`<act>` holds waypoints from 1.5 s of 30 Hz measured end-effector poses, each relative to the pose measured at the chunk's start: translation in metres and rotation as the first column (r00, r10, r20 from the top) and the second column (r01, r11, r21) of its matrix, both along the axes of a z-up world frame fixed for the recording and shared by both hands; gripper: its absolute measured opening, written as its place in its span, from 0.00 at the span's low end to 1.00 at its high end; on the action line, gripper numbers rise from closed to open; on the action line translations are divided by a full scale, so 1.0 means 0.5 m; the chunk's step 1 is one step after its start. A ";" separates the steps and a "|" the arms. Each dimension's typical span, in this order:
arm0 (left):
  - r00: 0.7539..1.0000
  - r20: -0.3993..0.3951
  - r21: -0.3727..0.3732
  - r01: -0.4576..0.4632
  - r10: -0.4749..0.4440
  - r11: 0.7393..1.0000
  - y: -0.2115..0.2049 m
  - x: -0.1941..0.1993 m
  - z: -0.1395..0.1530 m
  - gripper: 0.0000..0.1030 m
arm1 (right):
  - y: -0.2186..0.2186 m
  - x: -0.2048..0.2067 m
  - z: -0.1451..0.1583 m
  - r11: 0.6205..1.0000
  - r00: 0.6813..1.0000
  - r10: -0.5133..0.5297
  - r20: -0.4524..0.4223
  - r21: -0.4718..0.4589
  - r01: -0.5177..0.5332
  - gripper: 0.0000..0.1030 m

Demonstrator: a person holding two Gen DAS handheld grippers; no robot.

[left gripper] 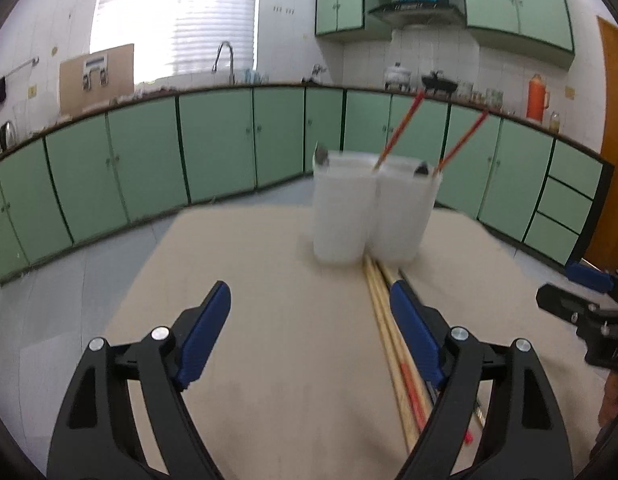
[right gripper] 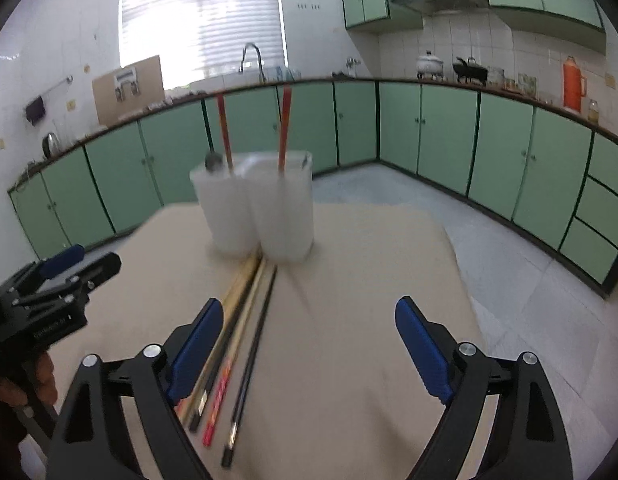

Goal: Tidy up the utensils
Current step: 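Grasp the black chopstick with the right tool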

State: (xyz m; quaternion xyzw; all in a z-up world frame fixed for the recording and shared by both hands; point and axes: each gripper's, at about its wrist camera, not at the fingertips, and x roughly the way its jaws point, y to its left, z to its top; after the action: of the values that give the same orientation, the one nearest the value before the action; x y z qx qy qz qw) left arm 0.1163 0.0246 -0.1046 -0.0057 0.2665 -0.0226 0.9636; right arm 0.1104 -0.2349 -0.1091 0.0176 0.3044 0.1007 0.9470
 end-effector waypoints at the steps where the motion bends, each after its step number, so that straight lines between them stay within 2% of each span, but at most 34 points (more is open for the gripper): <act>1: 1.000 -0.013 -0.001 -0.001 0.001 1.000 0.002 -0.004 -0.007 0.77 | 0.001 -0.007 -0.009 1.000 1.000 0.000 -0.007 -0.005 0.000 0.83; 4: 0.999 -0.046 0.027 0.008 -0.007 1.000 0.005 -0.024 -0.029 0.77 | 0.009 -0.028 -0.038 1.000 0.999 0.006 -0.039 -0.013 -0.006 0.80; 8: 0.996 -0.092 0.050 0.011 -0.006 0.999 0.005 -0.038 -0.053 0.77 | 0.022 -0.053 -0.069 1.000 0.997 0.014 -0.072 -0.022 -0.016 0.70; 16: 0.987 -0.162 0.044 0.024 -0.017 0.999 -0.019 -0.056 -0.079 0.76 | 0.046 -0.087 -0.102 0.999 0.991 0.037 -0.127 -0.022 -0.040 0.50; 18: 0.986 -0.167 0.047 0.034 -0.026 0.998 -0.026 -0.061 -0.080 0.76 | 0.056 -0.094 -0.109 0.998 0.989 0.052 -0.141 -0.021 -0.056 0.41; 20: 0.985 -0.171 0.052 0.037 -0.028 0.998 -0.030 -0.062 -0.082 0.75 | 0.065 -0.099 -0.116 0.997 0.986 0.068 -0.152 -0.022 -0.072 0.37; 24: 0.985 -0.170 0.053 0.029 -0.020 0.998 -0.031 -0.062 -0.082 0.74 | 0.085 -0.104 -0.134 0.993 0.978 0.106 -0.179 -0.024 -0.112 0.23; 33: 0.977 -0.206 0.044 0.070 -0.059 0.997 -0.045 -0.065 -0.088 0.73 | 0.101 -0.108 -0.140 0.990 0.975 0.120 -0.188 -0.056 -0.132 0.17; 34: 0.975 -0.214 0.046 0.079 -0.067 0.996 -0.048 -0.064 -0.091 0.73 | 0.100 -0.108 -0.140 0.989 0.975 0.119 -0.187 -0.061 -0.133 0.15; 35: 0.972 -0.223 0.049 0.089 -0.076 0.995 -0.053 -0.062 -0.094 0.73 | 0.099 -0.108 -0.140 0.990 0.976 0.114 -0.188 -0.065 -0.128 0.07; 45: 0.951 -0.277 0.057 0.159 -0.137 0.986 -0.080 -0.055 -0.110 0.73 | 0.045 -0.097 -0.140 0.998 0.980 0.049 -0.195 -0.033 -0.056 0.06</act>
State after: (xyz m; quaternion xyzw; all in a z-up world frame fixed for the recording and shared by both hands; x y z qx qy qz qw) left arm 0.0886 -0.0155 -0.1598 0.0492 0.3965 -0.0832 0.9129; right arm 0.0619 -0.2123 -0.1791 0.0013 0.3975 0.1176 0.9100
